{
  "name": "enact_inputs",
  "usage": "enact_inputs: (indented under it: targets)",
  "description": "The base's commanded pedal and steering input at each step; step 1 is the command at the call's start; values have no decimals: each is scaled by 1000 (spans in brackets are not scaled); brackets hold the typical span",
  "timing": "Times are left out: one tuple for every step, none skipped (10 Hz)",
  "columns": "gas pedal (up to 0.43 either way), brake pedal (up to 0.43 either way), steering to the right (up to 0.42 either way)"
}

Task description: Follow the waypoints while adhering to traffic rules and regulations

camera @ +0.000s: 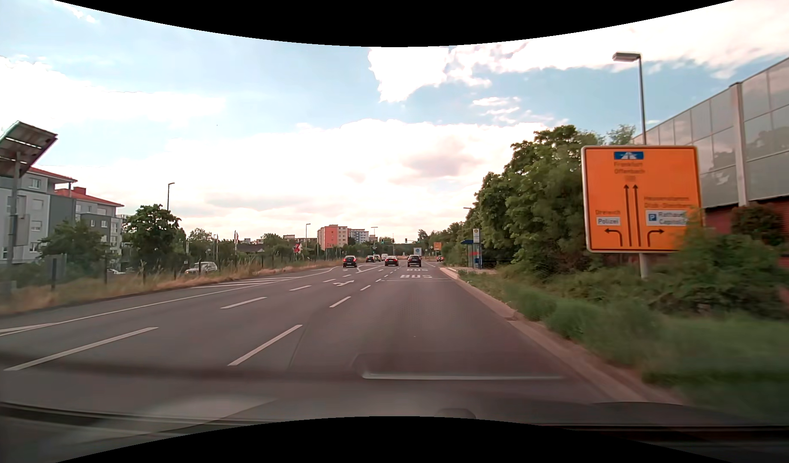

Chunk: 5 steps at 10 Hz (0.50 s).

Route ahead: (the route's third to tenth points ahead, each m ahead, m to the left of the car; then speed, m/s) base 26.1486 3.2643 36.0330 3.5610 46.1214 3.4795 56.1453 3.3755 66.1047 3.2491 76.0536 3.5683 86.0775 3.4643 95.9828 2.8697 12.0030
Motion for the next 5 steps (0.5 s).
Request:
enact_inputs:
  targets:
    - [0, 0, -5]
    - [0, 0, -5]
    - [0, 0, -5]
    - [0, 0, -5]
    - [0, 0, -5]
